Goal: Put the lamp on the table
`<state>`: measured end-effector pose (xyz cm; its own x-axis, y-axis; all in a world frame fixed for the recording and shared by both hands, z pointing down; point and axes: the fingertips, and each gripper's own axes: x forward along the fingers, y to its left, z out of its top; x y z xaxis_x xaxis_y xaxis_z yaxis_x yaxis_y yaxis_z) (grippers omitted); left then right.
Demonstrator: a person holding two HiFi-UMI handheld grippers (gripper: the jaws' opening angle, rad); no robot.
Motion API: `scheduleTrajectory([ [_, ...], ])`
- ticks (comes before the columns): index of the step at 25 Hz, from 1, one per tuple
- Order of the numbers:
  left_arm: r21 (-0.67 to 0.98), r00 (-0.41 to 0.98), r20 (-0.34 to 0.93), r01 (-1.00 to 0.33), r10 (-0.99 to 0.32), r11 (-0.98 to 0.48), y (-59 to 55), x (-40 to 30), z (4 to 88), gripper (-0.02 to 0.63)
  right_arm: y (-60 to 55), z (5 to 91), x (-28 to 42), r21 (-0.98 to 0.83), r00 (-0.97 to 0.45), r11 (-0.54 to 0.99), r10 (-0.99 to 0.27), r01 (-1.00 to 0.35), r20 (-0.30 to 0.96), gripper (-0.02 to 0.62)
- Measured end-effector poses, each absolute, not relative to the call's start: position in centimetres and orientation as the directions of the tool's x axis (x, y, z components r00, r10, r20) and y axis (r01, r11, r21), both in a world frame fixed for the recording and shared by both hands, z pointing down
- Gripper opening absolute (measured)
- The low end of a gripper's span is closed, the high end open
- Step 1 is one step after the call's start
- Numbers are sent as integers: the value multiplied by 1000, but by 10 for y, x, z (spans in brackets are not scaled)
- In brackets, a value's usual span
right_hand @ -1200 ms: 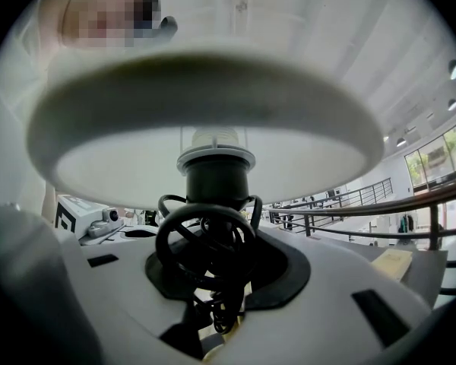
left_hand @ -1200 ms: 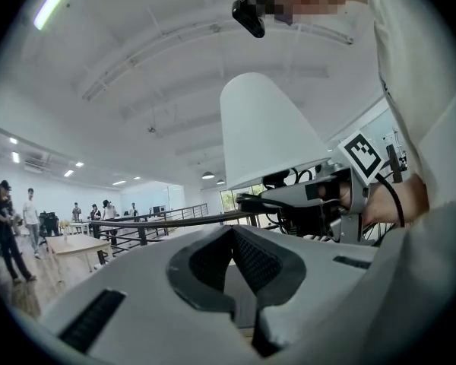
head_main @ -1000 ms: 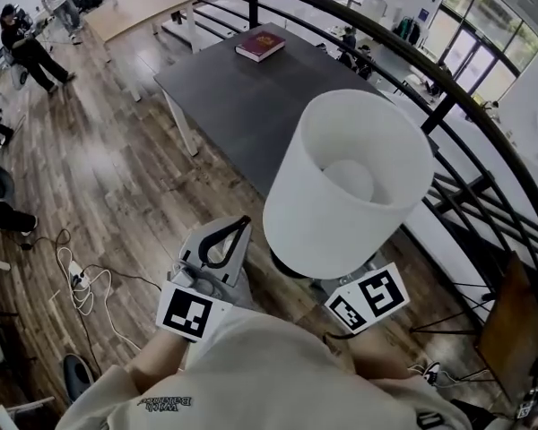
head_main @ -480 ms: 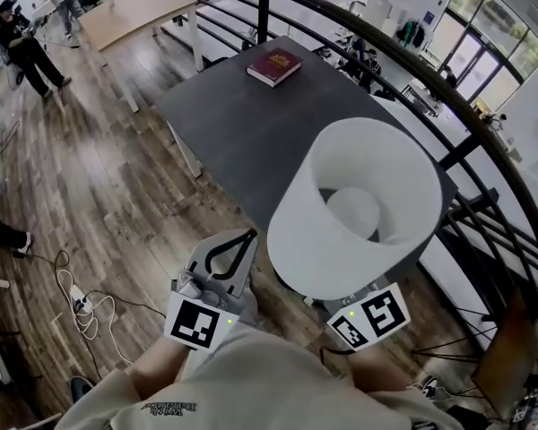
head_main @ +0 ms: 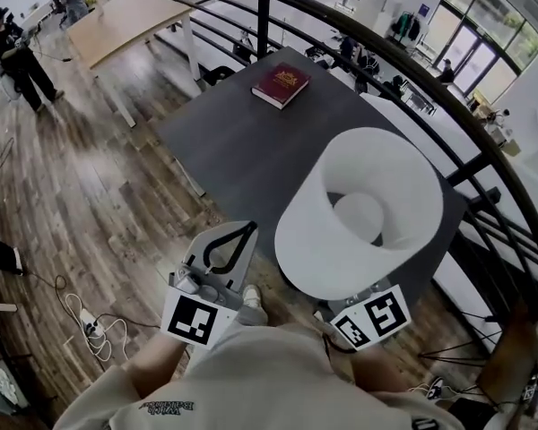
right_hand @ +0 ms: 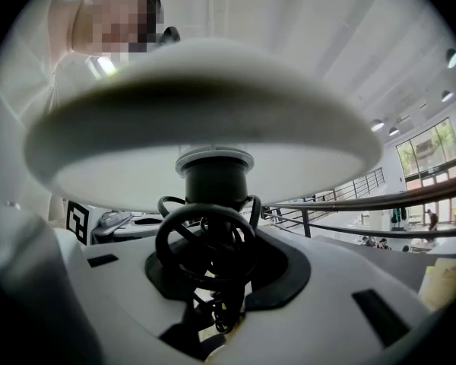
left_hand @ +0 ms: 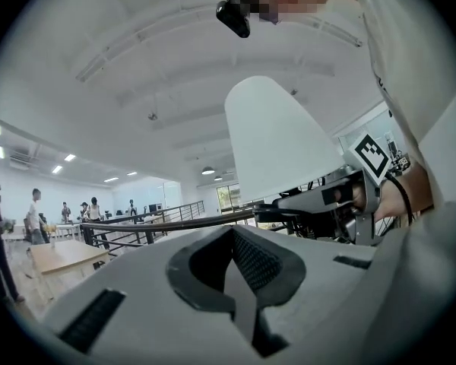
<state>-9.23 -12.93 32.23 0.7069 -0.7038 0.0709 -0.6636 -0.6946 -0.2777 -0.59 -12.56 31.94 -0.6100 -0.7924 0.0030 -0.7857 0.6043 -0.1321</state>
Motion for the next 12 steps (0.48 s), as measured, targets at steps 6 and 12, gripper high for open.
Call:
scheduleTrajectory([
  [6,-256,713,83,-660,-696,-706,-159,-95,318,6,-160,312,-9,-160,-594,585,-805,-795,10,118],
  [12,-223,703,108,-671,-702,-707,-170,-76,319,6,-173,312,-2,-143,-621,611,-784,-778,29,118],
])
